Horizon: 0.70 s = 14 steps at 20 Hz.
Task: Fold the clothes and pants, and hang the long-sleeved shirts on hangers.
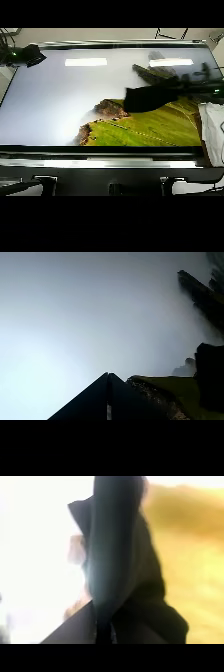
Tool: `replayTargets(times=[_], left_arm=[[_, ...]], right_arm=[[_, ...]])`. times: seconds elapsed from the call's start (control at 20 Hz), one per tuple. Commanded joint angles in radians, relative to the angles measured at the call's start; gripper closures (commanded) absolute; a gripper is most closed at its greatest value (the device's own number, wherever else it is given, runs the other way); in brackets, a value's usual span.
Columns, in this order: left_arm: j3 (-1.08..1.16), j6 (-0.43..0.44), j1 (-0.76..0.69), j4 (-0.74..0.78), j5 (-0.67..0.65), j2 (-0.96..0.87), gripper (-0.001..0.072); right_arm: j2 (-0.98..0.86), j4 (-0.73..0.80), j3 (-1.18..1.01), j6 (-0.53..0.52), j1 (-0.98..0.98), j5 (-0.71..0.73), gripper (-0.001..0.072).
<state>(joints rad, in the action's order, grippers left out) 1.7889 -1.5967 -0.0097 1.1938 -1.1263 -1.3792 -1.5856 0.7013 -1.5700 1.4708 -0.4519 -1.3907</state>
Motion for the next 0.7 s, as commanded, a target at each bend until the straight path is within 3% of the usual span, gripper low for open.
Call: replayTargets(times=[0.0, 0.35, 0.65], left_arm=[[0.000, 0.005, 0.000, 0.000, 0.001, 0.001, 0.0689], [0.000, 0.004, 0.000, 0.000, 0.025, 0.001, 0.0688], [0.000, 0.027, 0.000, 0.000, 0.027, 0.001, 0.0689]], right_arm=[[0.015, 0.081, -0.230, 0.120, -0.183, -0.103, 0.0675], [0.018, 0.075, -0.470, 0.230, -0.426, -0.207, 0.0675], [0.089, 0.096, -0.483, 0.286, -0.636, -0.230, 0.0675]])
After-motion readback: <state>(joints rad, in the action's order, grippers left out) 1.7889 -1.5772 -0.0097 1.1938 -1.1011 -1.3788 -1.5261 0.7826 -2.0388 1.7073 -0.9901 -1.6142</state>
